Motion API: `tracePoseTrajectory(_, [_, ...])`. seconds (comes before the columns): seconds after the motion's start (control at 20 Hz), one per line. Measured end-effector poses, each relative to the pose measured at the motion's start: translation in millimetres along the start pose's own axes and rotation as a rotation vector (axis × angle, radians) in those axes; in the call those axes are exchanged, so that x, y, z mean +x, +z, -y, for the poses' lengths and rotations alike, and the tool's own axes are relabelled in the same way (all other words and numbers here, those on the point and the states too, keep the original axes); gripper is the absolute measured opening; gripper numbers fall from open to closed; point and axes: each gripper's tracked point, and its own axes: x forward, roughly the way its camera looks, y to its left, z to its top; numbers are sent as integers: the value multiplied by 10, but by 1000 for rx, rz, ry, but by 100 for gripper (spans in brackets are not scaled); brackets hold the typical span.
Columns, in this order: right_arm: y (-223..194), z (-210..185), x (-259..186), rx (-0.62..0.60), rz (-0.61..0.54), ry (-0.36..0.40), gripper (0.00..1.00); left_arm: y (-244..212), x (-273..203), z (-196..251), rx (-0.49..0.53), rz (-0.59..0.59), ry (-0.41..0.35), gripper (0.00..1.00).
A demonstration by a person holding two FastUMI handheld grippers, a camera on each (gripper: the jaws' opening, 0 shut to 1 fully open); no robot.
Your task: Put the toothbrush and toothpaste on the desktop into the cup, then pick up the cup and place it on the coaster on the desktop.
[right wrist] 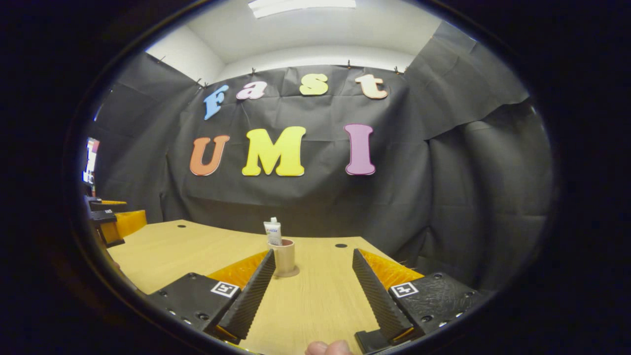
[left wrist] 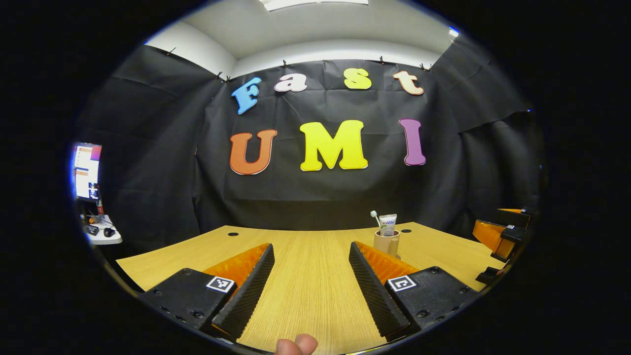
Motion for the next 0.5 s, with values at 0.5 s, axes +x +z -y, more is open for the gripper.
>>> tracePoseTrajectory(0.5, [59, 38, -43, 13, 6, -14, 95, 99, 5, 118, 20, 30, -23, 96])
